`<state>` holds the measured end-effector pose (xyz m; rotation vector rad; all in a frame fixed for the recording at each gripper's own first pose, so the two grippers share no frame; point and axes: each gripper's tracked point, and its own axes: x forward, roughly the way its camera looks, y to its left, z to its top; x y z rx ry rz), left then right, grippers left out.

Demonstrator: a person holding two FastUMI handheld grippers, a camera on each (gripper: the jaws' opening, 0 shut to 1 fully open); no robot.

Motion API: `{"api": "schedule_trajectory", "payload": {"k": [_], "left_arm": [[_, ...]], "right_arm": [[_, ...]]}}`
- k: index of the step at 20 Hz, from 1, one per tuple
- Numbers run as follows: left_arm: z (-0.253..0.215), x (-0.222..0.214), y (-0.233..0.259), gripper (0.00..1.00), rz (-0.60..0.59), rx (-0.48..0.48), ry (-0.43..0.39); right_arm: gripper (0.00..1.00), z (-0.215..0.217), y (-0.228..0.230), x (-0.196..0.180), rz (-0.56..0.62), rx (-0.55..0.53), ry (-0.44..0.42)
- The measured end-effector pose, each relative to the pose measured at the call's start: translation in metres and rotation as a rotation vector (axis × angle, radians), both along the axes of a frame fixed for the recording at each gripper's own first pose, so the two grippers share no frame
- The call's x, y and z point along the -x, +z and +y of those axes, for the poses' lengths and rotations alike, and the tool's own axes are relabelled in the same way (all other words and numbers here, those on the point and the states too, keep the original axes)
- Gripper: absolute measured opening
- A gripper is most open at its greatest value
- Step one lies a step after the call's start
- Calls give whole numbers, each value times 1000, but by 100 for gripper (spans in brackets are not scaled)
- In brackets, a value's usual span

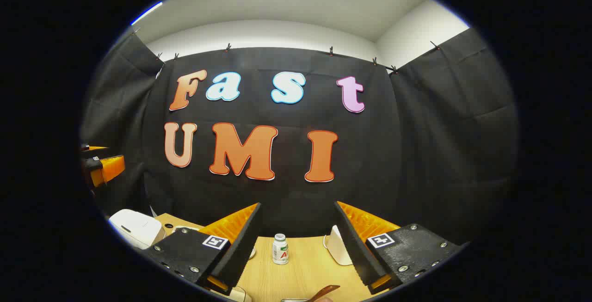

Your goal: Close the left gripper, press the button to open the rice cooker; take a wooden spoon from the chopstick holder with the right hand, scoop a spoonful of rice and pour it into the rice cooker, then put the wooden spoon back into the chopstick holder.

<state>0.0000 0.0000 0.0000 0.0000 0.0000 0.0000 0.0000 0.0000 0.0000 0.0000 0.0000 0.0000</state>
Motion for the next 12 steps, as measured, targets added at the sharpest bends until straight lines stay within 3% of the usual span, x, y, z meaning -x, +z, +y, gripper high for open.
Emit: {"api": "schedule_trajectory", "payload": {"k": [12], "left_arm": [[-4, -4, 5, 98, -10, -15, -24]], "right_arm": [[94, -14, -1, 5, 13, 5, -31]]}}
